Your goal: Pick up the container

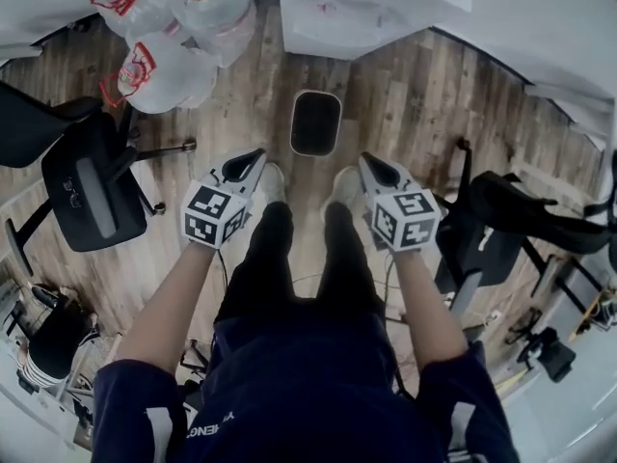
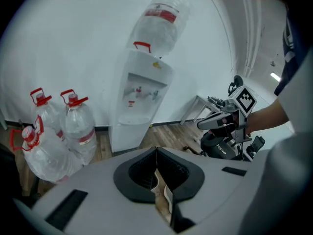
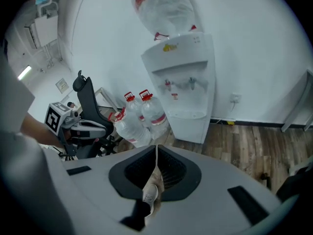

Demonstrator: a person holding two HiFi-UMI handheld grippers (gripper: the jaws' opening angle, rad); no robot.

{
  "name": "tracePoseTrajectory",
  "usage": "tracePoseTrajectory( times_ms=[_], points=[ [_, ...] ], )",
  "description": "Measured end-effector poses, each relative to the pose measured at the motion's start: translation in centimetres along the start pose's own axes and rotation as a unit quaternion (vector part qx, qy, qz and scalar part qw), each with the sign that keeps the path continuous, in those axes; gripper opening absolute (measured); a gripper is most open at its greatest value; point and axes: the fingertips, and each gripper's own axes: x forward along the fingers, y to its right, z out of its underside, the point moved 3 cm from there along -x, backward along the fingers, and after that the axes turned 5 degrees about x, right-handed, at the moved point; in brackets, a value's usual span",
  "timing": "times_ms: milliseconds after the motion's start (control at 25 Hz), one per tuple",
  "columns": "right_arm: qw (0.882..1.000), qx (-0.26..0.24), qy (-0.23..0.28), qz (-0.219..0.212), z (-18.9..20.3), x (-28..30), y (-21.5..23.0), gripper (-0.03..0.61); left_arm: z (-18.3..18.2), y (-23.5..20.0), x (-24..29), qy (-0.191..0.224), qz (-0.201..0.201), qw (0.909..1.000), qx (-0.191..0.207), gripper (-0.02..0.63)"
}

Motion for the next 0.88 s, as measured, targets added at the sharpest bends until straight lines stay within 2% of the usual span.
tracePoseTrajectory(
  times_ms=[200,360,480,600,880],
  points=[
    [0.999,0.02,-0.042,-0.003,4.1,8.0,5.0,0.017,5.3,-2.3,7.5,-0.037,-0.007,0.9989,-0.028,0.026],
    [0.996,0.022,-0.09,-0.002,8.7,14.9,8.3,0.017,10.9,-3.9,13.6,-0.071,-0.007,0.9965,-0.043,0.028],
    [0.992,0.03,-0.122,0.002,12.1,19.7,10.7,0.021,15.3,-5.1,18.1,-0.097,-0.006,0.9927,-0.072,0.082],
    [0.988,0.051,-0.145,0.006,15.5,23.9,13.4,0.093,19.6,-6.1,22.5,-0.12,-0.007,0.9876,-0.101,0.115],
    [0.978,0.098,-0.184,0.029,22.3,32.4,18.4,0.169,28.7,-8.3,31.2,-0.18,-0.009,0.9717,-0.152,0.201]
  ],
)
